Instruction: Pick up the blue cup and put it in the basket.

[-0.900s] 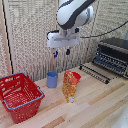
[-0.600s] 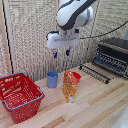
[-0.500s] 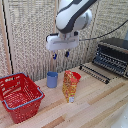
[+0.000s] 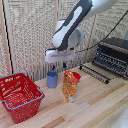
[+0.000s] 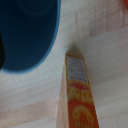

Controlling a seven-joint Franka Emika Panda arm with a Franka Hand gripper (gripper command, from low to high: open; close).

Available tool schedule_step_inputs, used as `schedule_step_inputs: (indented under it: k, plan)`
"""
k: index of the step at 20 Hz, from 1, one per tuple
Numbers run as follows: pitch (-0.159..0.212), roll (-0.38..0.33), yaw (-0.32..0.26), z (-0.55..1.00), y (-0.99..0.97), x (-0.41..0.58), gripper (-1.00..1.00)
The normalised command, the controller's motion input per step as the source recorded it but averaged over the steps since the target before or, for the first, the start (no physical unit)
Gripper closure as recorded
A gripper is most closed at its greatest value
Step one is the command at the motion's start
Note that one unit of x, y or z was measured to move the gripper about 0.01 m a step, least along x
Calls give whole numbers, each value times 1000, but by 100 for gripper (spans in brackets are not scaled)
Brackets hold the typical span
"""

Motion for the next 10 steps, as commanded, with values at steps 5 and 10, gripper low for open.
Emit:
schedule_step_inputs:
  k: [5, 10]
  plan:
    - [82, -2, -98, -282, 9, 198, -100]
    - [31, -8, -53, -171, 62, 114, 100]
